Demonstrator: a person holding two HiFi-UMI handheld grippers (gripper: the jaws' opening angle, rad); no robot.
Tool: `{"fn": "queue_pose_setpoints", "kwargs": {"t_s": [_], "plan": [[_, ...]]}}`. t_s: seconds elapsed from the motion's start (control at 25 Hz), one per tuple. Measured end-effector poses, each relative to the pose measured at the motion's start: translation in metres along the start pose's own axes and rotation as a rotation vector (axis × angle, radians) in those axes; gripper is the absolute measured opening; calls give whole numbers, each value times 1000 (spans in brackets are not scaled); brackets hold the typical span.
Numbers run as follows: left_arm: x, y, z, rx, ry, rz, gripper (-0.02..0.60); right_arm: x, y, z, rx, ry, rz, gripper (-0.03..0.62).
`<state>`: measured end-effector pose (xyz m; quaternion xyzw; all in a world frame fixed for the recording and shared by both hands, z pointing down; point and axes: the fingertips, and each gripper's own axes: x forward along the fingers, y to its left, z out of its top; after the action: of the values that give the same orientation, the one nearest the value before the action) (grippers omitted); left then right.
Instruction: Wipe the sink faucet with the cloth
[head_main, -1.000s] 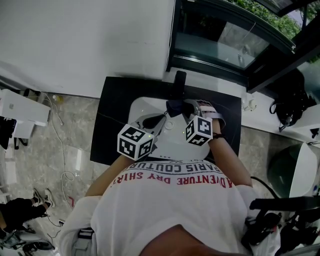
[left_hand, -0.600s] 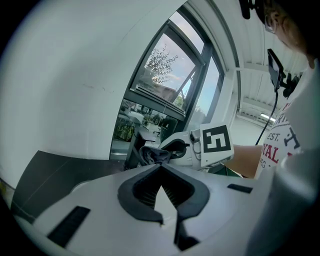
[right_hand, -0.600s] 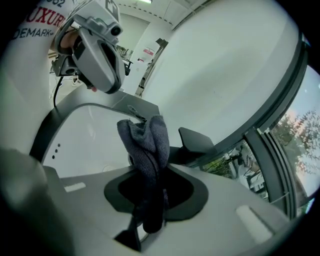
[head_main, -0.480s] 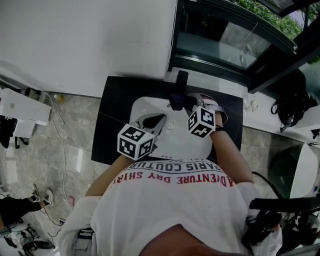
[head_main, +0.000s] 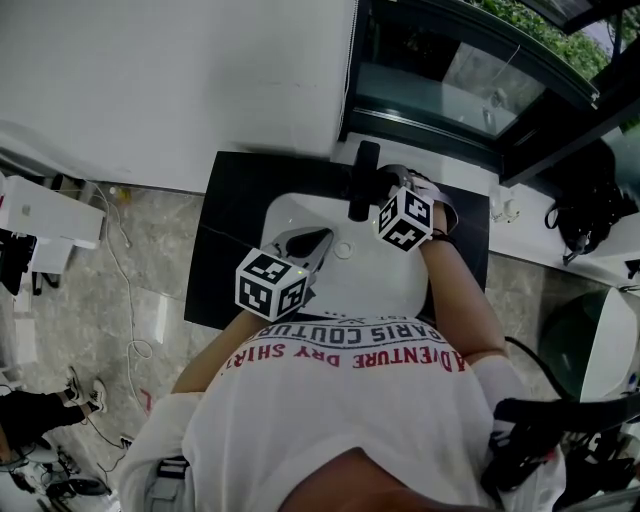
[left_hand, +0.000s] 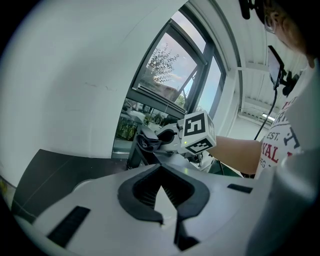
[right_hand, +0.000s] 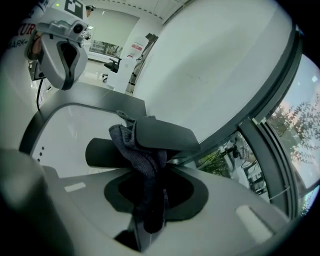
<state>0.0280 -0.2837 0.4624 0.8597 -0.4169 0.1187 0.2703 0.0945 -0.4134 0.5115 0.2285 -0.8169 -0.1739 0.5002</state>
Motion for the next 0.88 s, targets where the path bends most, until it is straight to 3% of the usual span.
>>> {"fn": "queue_pose_setpoints", "kwargs": {"t_s": [0.48,0.88], "plan": [[6,-4,1,7,9,-13,0,-17,-11,6,6,-52,-93,78],[8,-10,-3,11,21,-23,1,-39,19,5,26,-89,-92,78]]}}
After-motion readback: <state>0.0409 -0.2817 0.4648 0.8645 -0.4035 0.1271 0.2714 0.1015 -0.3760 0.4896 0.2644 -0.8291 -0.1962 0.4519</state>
